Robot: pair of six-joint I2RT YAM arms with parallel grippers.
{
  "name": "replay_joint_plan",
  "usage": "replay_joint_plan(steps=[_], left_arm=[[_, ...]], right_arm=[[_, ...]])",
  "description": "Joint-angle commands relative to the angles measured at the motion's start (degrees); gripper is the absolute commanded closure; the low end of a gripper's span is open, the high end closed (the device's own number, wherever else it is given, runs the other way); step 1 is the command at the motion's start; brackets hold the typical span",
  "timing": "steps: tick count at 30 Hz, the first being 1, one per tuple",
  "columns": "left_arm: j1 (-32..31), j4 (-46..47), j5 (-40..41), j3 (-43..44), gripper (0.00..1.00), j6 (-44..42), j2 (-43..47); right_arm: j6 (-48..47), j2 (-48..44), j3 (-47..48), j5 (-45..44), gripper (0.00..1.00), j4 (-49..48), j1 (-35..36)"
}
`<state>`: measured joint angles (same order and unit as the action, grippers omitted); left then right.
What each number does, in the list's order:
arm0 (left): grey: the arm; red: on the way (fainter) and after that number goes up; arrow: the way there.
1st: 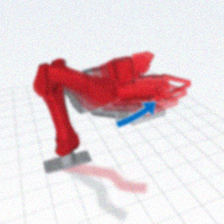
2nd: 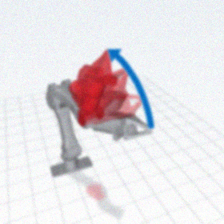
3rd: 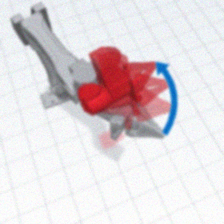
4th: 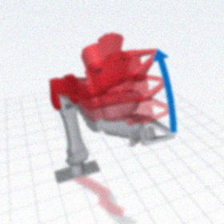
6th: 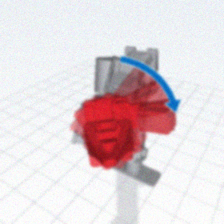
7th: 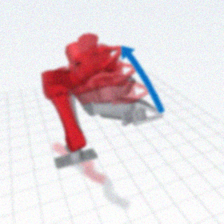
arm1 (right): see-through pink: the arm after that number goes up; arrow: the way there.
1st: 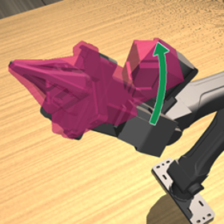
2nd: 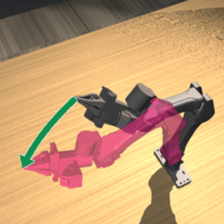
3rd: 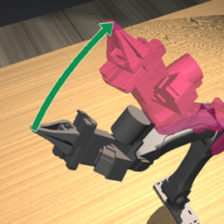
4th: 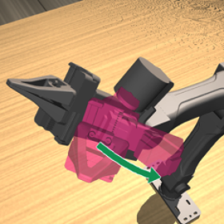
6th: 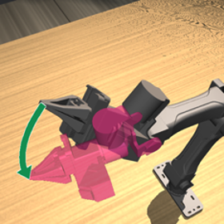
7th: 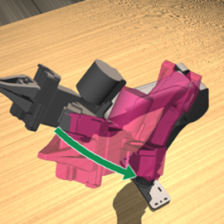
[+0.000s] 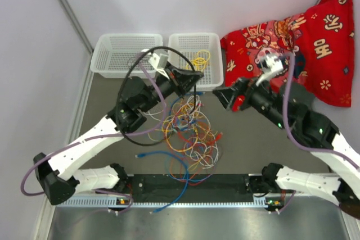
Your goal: Untangle the cables
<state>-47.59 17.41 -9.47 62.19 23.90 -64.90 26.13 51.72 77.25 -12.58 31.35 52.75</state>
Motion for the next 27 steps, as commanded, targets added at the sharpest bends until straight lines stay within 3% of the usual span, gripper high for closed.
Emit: replay_joint_plan(steps=[1,8,18,21,22,27], left_arm=[[0.13,-4.83,7.71,8.90,1.00,-1.14,3.03],[0.22,-8.35,11.23,17.07,1.00,0.97,1.54],[0.22,-9.06,10.53,20.51,1.00,3.43,-0.31],[0.22,-9.32,10.79,19.90,1.00,3.78,0.04],[0.22,-9.41,11.23,19.72,1.00,3.78,0.13],[0.22,-9.94,11.67,19.54,1.00,3.17,0.65]], right_arm=[[-0.12,-10.32,-12.45,-7.20,0.07,-6.74,0.33],[6.12,-10.33,-29.87,6.76,0.19,-19.20,0.33],[5.95,5.13,-27.07,18.72,0.15,-30.73,0.68],[6.48,9.34,-27.07,20.13,0.30,-34.34,0.69],[6.65,10.14,-26.89,20.31,0.45,-34.78,0.69],[6.22,12.18,-27.42,20.49,0.81,-34.69,0.69]])
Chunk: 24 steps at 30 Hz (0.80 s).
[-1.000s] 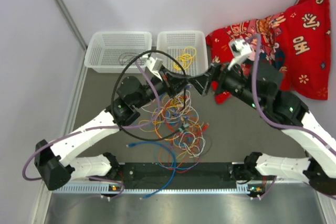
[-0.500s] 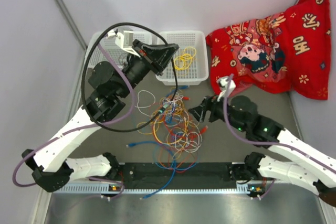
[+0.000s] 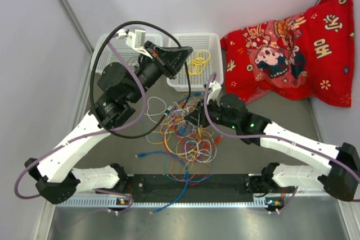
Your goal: Untangle the cables
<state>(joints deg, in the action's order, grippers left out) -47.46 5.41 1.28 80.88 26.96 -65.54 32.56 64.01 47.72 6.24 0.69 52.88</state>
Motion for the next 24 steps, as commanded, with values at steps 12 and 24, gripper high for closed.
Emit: replay_joint_plan(steps=[12,24], left_arm=[[0.26,0.31,9.95,-7.40,1.00,-3.49,4.36],[0.97,1.09,13.49,3.66,1.00,-10.52,2.26]], right_arm=[[-5.22,-21.28,10.18,-3.25,1.00,10.10,1.52],[1.54,-32.27,-10.60,-9.67,1.00,23.04,1.52]])
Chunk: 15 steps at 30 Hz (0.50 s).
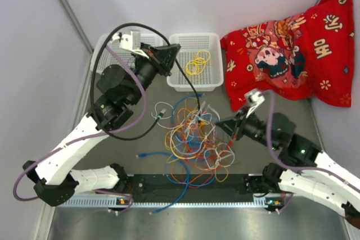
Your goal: Untangle the cables
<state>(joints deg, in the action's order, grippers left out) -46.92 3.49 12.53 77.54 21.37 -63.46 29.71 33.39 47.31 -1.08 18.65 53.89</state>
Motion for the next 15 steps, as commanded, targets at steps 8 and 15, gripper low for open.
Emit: replay_joint_plan(steps=[8,15], left_arm=[[0.33,3.81,-0.31,18.86,1.00,-6.69,-4.03],[0.42,1.53,-2.16,28.98,1.00,-8.71,-8.08]], right_arm=[[8.08,4.75,-18.04,-7.44,1.00,3.67,0.43],[6.68,10.47,-14.98,-8.50,0.50,0.95,0.43]])
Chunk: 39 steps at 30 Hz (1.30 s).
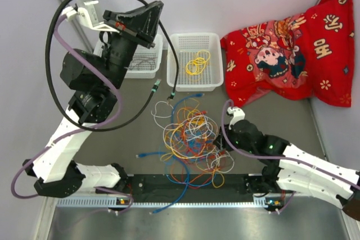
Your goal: Untangle the cables
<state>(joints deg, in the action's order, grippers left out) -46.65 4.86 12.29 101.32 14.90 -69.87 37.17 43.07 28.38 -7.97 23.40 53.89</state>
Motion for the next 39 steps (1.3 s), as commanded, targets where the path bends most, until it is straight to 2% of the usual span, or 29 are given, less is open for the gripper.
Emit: replay_joint_plan(steps=[1,2,6,9,10,12,13,14,16,17,19,21,22,23,25,26,30,34,36,39], left_arm=[[0.16,-0.64,-1.84,6.77,1.00,-2.50,-2.29],[0.07,-1.34,-1.66,7.31,1.00,-3.02,-2.99],[0.16,-7.91,3.59,8.10,1.00,-4.70,-4.66],[0.16,-14.07,8.61,10.47,1.00,-7.07,-7.56],[0.25,-18.62,12.63,12.05,1.00,-7.86,-9.48],[1.47,-23.21,15.12,13.64,1.00,-9.71,-11.69],[2.35,-28.71,18.17,16.08,1.00,-9.62,-14.57],[3.66,-32.68,17.86,17.93,1.00,-7.45,-16.25],[10.42,-40.85,12.17,21.71,1.00,-2.89,-20.98],[14.53,-41.51,11.01,21.12,1.00,-1.72,-21.71],[17.55,-43.17,10.47,20.23,1.00,-0.66,-24.85],[22.29,-48.70,9.51,22.07,1.00,1.09,-28.20],[24.05,-49.85,7.59,22.86,1.00,4.06,-30.66],[27.89,-50.47,2.09,22.78,1.00,5.74,-31.46],[31.43,-49.08,-3.39,20.87,1.00,10.73,-32.26],[34.32,-44.90,-8.20,19.46,1.00,11.99,-31.83],[39.26,-34.08,-14.73,11.73,1.00,18.05,-28.93],[43.83,-24.92,-22.21,8.73,1.00,26.99,-29.71],[44.80,-17.74,-27.55,5.93,1.00,30.78,-30.33],[44.63,-13.58,-32.05,4.16,1.00,32.30,-31.12]], right_arm=[[-1.48,0.53,4.83,-1.79,0.39,-3.54,0.52],[-1.75,-0.43,5.89,-2.31,0.26,-2.84,0.43],[-4.03,-2.11,15.35,-8.01,0.10,3.92,0.52],[-5.17,-1.15,23.79,-17.41,0.09,14.45,0.52],[-5.35,-0.88,25.65,-21.70,0.09,16.83,0.52],[-5.35,-0.71,28.99,-24.54,0.09,21.50,0.52],[-5.79,-0.88,29.45,-24.90,0.09,22.04,0.52],[-6.14,-1.23,29.54,-24.56,0.09,21.78,0.52],[-6.05,-2.20,28.93,-22.63,0.09,20.91,0.52],[-5.88,-2.37,28.05,-22.01,0.09,19.77,0.52],[-5.53,-2.11,27.34,-20.61,0.09,18.79,0.52],[-5.70,-1.41,27.17,-19.64,0.10,17.92,0.52],[-6.05,-0.80,27.25,-18.59,0.10,17.48,0.52],[-6.40,-0.62,27.25,-17.79,0.10,16.86,0.52],[-7.63,-0.01,27.25,-16.47,0.10,15.28,0.52],[-7.98,0.08,27.51,-16.29,0.10,14.93,0.52],[-10.62,0.96,28.13,-15.59,0.10,13.08,0.52],[-12.03,1.84,28.04,-15.24,0.10,11.68,0.43],[-12.82,2.28,28.13,-14.89,0.10,11.15,0.60],[-14.31,2.20,27.96,-14.36,0.10,9.04,0.52]])
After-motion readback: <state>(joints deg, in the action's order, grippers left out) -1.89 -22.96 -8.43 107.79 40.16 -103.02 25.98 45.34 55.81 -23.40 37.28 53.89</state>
